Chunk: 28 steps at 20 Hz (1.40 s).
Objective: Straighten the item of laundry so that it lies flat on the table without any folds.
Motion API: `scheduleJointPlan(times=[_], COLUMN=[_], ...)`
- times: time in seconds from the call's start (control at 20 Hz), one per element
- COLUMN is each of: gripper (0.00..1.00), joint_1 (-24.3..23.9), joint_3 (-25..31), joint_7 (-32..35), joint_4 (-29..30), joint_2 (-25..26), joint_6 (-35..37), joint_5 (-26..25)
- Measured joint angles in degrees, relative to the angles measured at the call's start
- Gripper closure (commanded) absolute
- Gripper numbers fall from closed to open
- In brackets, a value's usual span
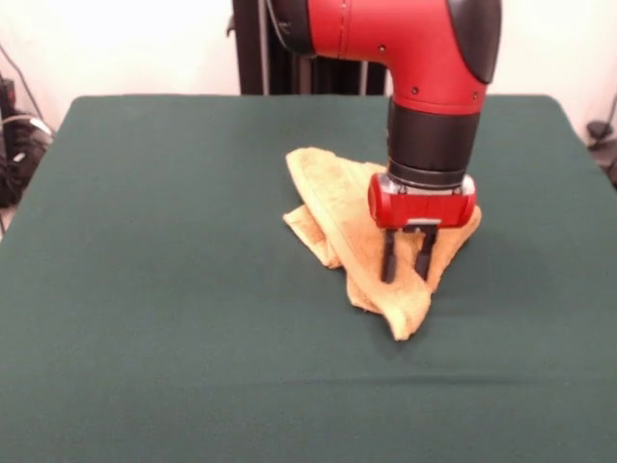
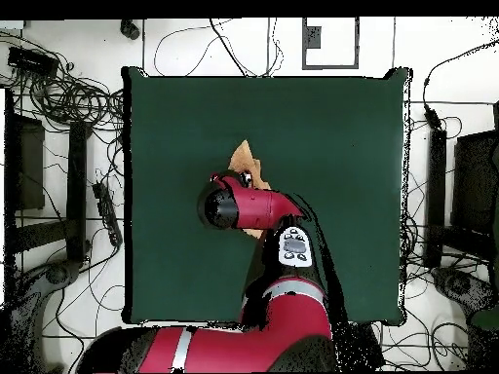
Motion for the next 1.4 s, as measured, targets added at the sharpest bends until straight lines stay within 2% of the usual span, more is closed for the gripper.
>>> scheduleJointPlan(times=[0.8,0.95,1.0,1.4], gripper=[1.0,1.0,1.0,1.0], joint_1=[1.08,1.08,0.87,-3.26], joint_3=[-0.99,-1.0,-0.99,-0.29], joint_7=[0.0,0.0,0.0,0.0], joint_4=[-0.7,0.71,1.93,4.8], joint_2=[0.11,-2.01,-4.58,-15.39], joint_6=[0.07,1.55,3.98,16.05], joint_5=[0.04,0.04,0.02,-0.02])
